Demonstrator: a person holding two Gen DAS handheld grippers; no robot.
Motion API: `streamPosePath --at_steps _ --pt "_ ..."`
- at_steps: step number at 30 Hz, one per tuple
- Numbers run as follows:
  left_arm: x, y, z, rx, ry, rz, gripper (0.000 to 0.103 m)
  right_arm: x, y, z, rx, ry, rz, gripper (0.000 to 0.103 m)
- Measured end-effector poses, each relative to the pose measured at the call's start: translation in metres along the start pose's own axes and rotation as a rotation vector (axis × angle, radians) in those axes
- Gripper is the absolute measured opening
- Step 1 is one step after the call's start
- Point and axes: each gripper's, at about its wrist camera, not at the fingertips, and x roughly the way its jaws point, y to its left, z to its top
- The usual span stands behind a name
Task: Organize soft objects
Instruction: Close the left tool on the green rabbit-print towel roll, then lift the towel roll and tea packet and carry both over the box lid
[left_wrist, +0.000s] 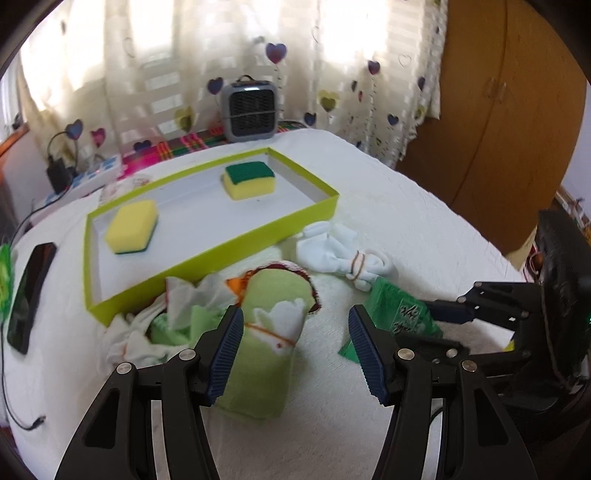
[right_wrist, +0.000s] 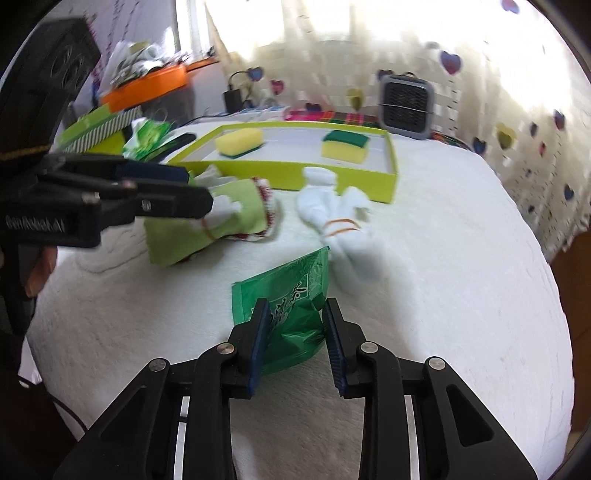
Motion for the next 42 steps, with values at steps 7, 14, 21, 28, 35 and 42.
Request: streamPosePath --at_steps 7,14,21,28,35,42 --pt "0.015 0.000 -0.001 0.025 0.027 0.072 0.059 -0.009 -0.007 -0.001 0.044 -0.032 0.000 0.030" --pt "0.027 0.003 -0.009 0.039 0.067 0.107 0.059 -0.005 -0.009 -0.002 0.058 -0.034 0.017 0.030" --pt "0.033 0.006 -0.009 0.022 0.065 0.121 0.051 -0.002 -0.013 -0.003 0.076 -0.031 0.028 0.030" --pt "0.030 0.013 -0.007 -0.018 0.048 0.106 0.037 -0.003 -0.012 -0.003 0.075 -0.031 0.029 0.030" --pt "0.023 0.018 -0.006 -0.056 0.026 0.078 0.030 -0.004 -0.010 -0.003 0.073 -0.030 0.029 0.030" --pt "0.006 0.020 -0.005 -0.091 -0.014 0.046 0.028 -0.006 -0.010 -0.002 0.074 -0.041 0.035 0.028"
